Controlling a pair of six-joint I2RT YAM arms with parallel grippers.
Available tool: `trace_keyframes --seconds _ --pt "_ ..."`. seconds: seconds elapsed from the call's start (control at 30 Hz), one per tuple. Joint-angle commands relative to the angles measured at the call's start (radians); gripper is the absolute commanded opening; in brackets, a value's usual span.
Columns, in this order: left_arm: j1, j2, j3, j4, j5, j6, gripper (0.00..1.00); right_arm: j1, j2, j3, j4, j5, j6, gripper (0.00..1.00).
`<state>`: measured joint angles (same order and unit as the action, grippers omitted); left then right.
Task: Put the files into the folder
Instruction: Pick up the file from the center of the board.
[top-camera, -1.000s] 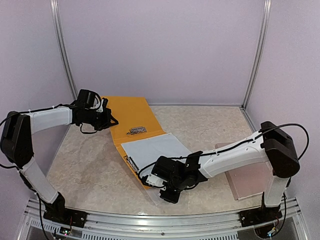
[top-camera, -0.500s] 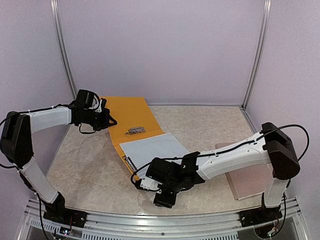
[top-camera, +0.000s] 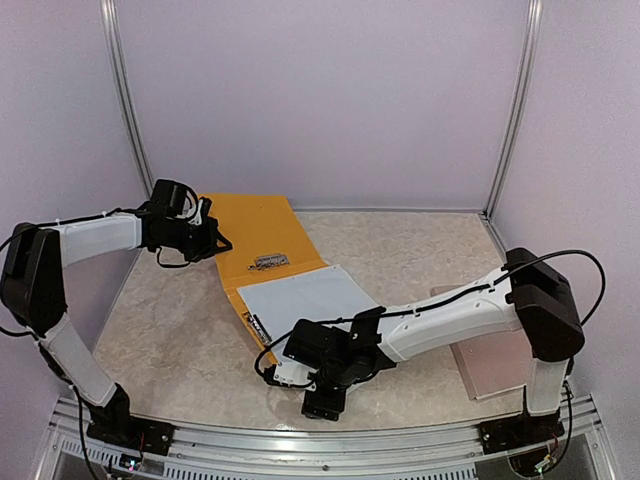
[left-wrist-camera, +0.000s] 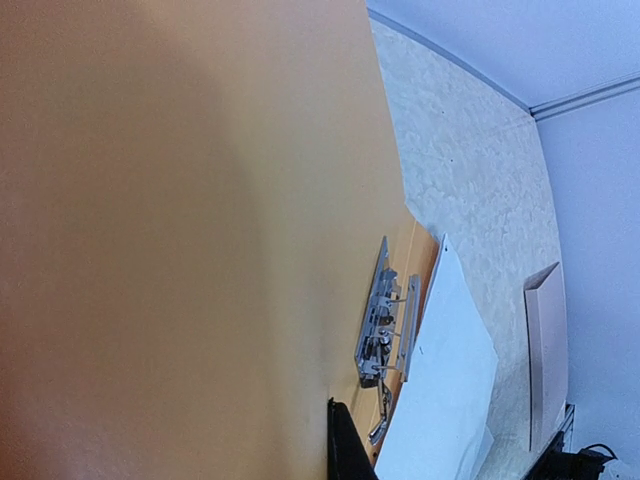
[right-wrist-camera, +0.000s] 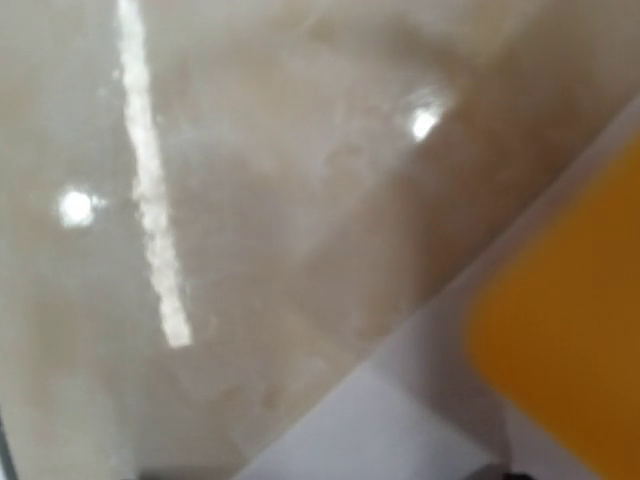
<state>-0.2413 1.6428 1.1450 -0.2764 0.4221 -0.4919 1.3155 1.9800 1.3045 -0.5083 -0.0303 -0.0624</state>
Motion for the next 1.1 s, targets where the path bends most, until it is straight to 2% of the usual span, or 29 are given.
trace_keyframes --seconds 0.0,0.4,0.5,0.73,1.07 --pt "0.01 -0.024 -0.008 -0.016 0.013 0.012 0.0 0.004 0.029 0.003 -0.032 -0.029 -0.024 0.73" --pt "0.01 -0.03 -0.016 -0.013 0.013 0.012 0.0 -0.007 0.029 -0.032 -0.041 -0.04 -0.009 0.36" --pt "0.01 -0.024 -0.014 -0.016 0.009 0.017 0.0 -0.007 0.013 -0.032 -0.051 -0.041 0.001 0.23" --pt "0.009 0.004 0.008 -0.041 0.002 0.037 0.0 -0.005 -0.079 -0.001 -0.138 -0.06 0.016 0.01" --pt "-0.054 0.087 0.08 -0.142 -0.004 0.113 0.0 -0.002 -0.238 0.192 -0.32 -0.066 0.001 0.0"
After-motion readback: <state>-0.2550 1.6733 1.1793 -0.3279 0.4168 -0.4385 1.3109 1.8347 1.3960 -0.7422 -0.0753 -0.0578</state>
